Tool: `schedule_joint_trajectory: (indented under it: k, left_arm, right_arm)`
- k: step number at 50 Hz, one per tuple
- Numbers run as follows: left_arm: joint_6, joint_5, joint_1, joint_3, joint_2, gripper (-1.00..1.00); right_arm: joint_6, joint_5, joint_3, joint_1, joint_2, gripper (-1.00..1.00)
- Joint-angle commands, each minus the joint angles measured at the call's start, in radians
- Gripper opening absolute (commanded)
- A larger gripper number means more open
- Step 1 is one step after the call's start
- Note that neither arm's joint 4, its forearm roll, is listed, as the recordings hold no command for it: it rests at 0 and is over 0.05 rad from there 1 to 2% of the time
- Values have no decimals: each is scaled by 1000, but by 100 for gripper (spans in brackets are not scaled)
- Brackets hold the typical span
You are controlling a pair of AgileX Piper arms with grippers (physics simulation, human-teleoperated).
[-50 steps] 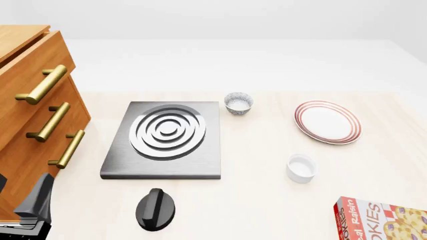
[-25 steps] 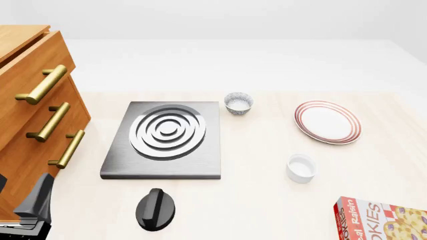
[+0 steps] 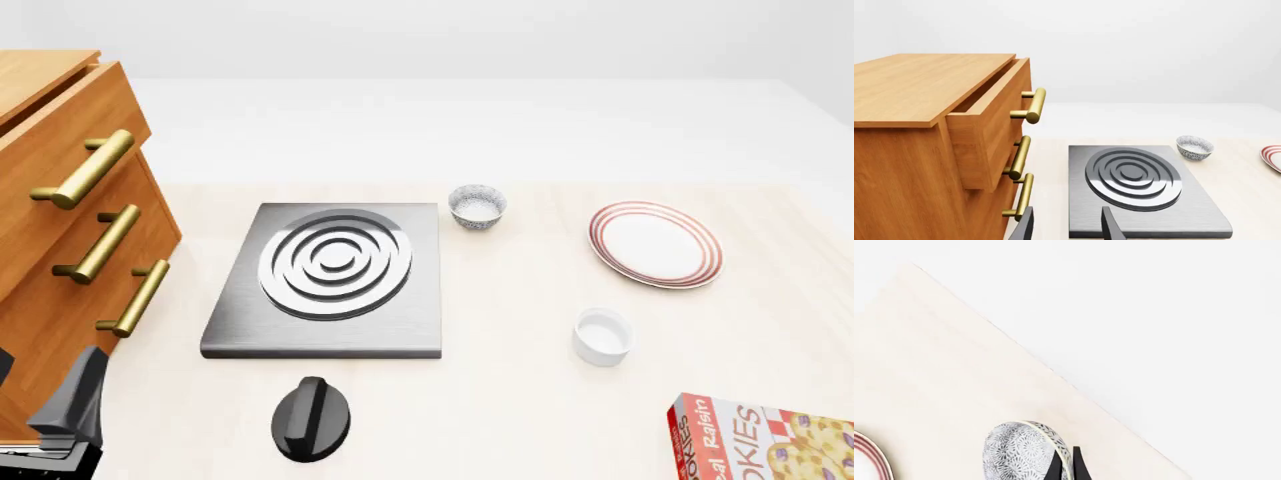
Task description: Pick the akita bowl next to the cookies box and place it on the plate.
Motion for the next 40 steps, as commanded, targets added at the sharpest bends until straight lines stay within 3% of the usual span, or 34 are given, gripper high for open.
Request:
schedule_joint_trajectory:
  k: [1, 3, 6, 8, 16, 17, 21, 29, 32, 40]
  left_arm:
    - [0, 0, 0, 0, 0, 100]
    - [0, 0, 0, 0, 0, 100]
    - [0, 0, 0, 0, 0, 100]
    - [0, 0, 0, 0, 0, 100]
    - [0, 0, 0, 0, 0, 100]
    - [0, 0, 0, 0, 0, 100]
    - [0, 0, 0, 0, 0, 100]
    - [0, 0, 0, 0, 0, 100]
    - [0, 0, 0, 0, 0, 100]
    - [0, 0, 0, 0, 0, 100]
  right_arm:
    - [68, 53, -20, 34, -87, -100]
    - [125, 50, -8, 67, -108, -100]
    - [129, 65, -21, 71, -117, -100]
    - [199, 50, 3, 108, -138, -100]
    - [241, 53, 5, 121, -146, -100]
    - [276, 39, 24, 146, -158, -100]
    - [265, 50, 13, 148, -159, -100]
    - [324, 62, 17, 203, -177, -100]
    - [311, 84, -8, 210, -177, -100]
    - [358, 84, -11, 261, -182, -100]
